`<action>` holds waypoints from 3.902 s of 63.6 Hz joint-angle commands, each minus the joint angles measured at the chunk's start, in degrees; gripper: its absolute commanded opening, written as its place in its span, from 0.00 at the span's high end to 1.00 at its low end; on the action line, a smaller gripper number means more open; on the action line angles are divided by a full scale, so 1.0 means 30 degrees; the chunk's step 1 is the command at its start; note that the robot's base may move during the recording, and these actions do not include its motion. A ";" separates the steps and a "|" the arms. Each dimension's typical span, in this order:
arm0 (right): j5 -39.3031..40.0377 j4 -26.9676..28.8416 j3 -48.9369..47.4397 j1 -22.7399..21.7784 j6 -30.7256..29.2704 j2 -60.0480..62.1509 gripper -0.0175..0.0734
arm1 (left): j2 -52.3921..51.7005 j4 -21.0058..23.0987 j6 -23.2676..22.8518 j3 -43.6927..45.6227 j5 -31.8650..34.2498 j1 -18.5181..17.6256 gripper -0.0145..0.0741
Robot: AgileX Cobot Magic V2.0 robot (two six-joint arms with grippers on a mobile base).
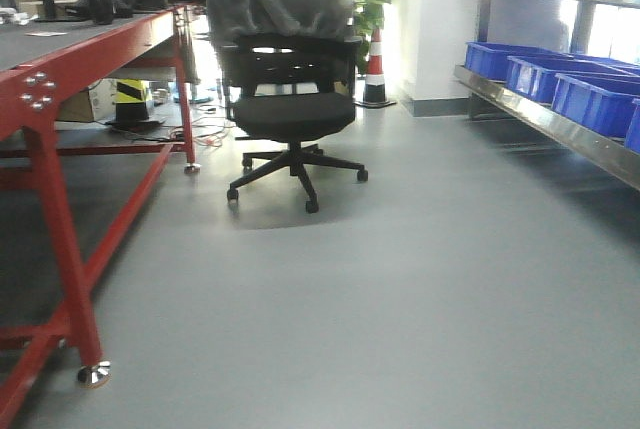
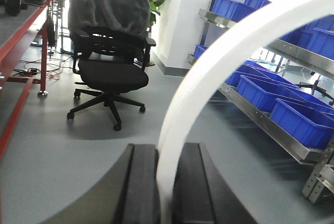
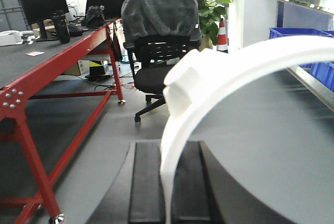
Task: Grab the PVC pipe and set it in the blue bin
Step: 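Drive the base toward the steel shelf of blue bins, then carry the arc with both grippers over an open blue bin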
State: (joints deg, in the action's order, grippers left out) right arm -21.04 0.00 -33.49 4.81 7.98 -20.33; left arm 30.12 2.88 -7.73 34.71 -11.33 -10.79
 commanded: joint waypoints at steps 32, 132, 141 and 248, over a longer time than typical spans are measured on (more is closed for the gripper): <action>0.0609 -0.0157 0.0062 -0.0049 -0.0128 0.0101 0.99 | -0.0083 0.0127 -0.0094 0.0038 0.0565 -0.0091 0.96; 0.0685 -0.0157 0.0062 -0.0049 -0.0128 0.0101 0.99 | -0.0083 0.0127 -0.0094 0.0038 0.0565 -0.0091 0.96; 0.0685 -0.0157 0.0062 -0.0049 -0.0128 0.0101 0.99 | -0.0083 0.0127 -0.0094 0.0038 0.0565 -0.0091 0.96; 0.0719 -0.0157 0.0062 -0.0049 -0.0128 0.0101 0.99 | -0.0083 0.0127 -0.0094 0.0038 0.0565 -0.0091 0.96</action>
State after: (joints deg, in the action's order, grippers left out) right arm -20.64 0.00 -33.49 4.81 7.98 -20.33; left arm 30.12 2.88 -7.73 34.71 -11.33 -10.79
